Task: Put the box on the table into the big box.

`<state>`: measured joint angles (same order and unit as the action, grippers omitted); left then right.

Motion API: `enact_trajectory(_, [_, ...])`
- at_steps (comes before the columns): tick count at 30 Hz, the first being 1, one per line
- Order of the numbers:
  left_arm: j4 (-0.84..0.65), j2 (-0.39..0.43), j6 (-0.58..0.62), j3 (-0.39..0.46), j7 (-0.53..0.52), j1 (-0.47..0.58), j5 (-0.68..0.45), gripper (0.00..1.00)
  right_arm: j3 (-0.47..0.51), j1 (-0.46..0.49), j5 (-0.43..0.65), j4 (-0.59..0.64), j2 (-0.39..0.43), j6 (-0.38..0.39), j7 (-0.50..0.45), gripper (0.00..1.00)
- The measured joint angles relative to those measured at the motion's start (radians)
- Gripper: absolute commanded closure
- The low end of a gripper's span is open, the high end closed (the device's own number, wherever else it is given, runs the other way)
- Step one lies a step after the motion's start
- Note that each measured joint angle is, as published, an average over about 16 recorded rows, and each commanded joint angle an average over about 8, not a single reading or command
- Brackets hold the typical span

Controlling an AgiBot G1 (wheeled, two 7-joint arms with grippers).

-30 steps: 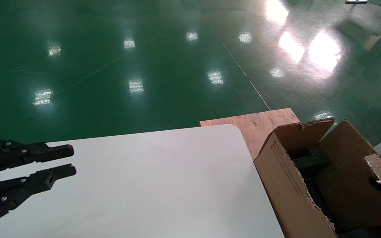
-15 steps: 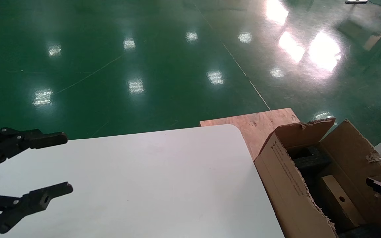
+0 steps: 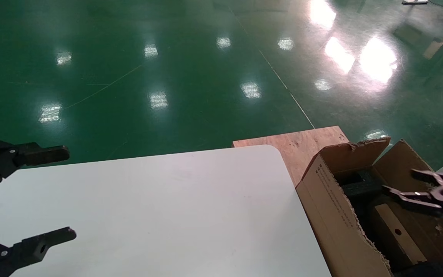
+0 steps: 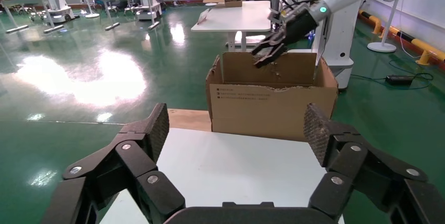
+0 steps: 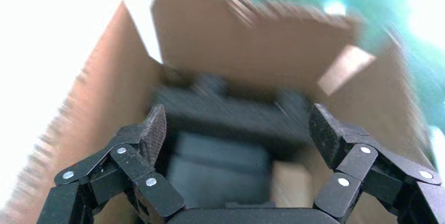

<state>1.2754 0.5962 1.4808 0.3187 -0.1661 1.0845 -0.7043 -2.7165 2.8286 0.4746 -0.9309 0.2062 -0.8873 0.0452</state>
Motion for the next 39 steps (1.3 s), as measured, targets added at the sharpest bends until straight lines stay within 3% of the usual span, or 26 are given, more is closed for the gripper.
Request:
enact_trajectory(12, [0.000, 0.000, 0.000, 0.000, 0.000, 0.000, 0.000, 0.00, 0.006, -0.017, 0.002, -0.365, -0.099, 0.160, -0.019, 0.00])
enact_trajectory(23, [-0.001, 0.000, 0.000, 0.000, 0.000, 0.000, 0.000, 0.00, 0.038, -0.049, 0.011, -0.431, -0.134, 0.195, -0.028, 0.00])
enact_trajectory(30, [-0.001, 0.000, 0.000, 0.001, 0.000, 0.000, 0.000, 0.00, 0.189, -0.155, 0.027, -0.415, -0.172, 0.138, -0.040, 0.00])
enact_trajectory(39, [-0.001, 0.000, 0.000, 0.001, 0.001, 0.000, 0.001, 0.00, 0.532, -0.400, 0.062, -0.407, -0.271, 0.025, -0.070, 0.00])
